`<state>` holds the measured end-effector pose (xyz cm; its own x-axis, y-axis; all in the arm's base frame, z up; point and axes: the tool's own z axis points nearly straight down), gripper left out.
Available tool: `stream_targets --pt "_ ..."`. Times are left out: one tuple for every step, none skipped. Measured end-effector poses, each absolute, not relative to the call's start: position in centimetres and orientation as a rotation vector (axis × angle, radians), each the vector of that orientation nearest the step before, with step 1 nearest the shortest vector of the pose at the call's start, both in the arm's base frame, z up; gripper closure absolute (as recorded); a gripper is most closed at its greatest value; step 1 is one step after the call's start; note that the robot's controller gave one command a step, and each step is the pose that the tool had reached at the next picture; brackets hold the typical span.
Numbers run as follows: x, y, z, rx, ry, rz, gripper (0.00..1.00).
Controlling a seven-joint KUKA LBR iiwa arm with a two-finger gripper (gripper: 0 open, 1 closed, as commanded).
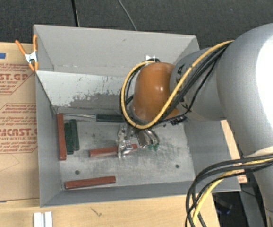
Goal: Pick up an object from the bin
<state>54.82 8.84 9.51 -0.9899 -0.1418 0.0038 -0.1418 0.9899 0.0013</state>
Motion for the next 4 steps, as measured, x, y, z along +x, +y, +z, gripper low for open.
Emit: stream_targets --pt "55.0 8.9 11.1 0.224 -3.136 -0.002 1.00" --pt "55.0 8.9 12.0 0.224 -3.137 -0.002 1.00" --pt "54.9 8.9 13.0 0.223 -3.133 -0.001 1.00" --pt "54.9 8.9 14.3 0.223 -3.134 -0.001 1.00"
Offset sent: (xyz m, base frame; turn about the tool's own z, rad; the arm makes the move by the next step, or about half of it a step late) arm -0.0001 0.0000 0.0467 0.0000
